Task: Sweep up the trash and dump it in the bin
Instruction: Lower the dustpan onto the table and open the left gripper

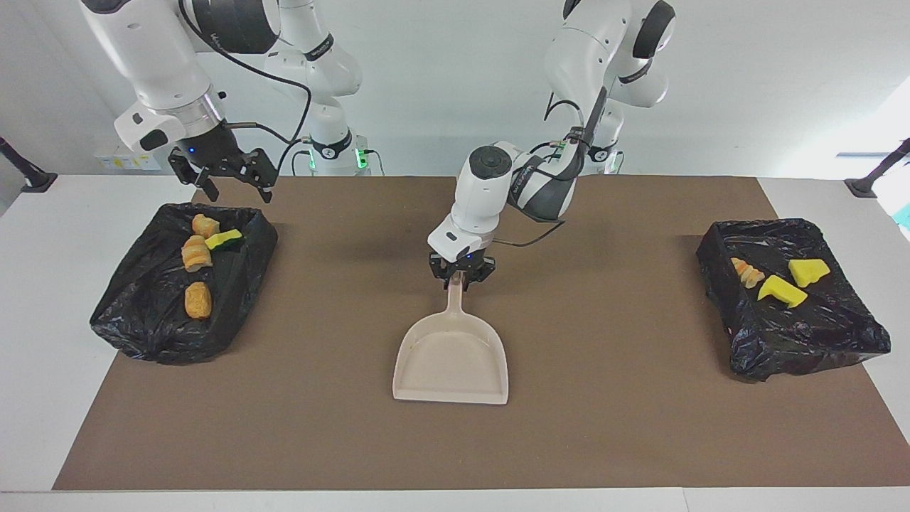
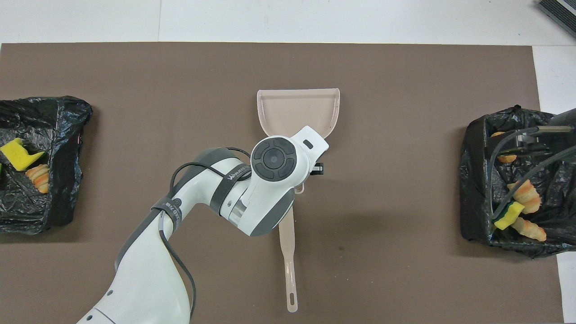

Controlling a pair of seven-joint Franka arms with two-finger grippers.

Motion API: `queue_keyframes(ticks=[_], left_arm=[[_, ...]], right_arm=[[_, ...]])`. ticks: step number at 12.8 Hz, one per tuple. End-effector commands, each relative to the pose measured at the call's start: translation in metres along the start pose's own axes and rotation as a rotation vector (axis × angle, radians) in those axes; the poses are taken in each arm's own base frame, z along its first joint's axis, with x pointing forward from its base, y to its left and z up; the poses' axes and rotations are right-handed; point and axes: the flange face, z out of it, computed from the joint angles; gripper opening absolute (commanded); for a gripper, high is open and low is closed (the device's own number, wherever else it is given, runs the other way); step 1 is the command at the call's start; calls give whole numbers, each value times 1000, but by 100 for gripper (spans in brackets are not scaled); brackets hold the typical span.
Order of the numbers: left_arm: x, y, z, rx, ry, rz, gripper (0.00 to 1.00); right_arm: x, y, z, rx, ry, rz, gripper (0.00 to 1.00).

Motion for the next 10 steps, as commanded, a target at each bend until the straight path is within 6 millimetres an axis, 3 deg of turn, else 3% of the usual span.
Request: queue_keyframes(ticks=[1, 5, 10], left_arm=[[8, -21, -48, 21, 3, -36, 100], [37, -91, -115, 37, 28, -121, 100], [30, -197, -182, 113, -87, -3, 100]], right_arm=[[-5, -1, -1, 14, 6, -1, 100], [-5, -1, -1, 14, 6, -1, 100], [-5, -1, -1, 14, 6, -1, 100]])
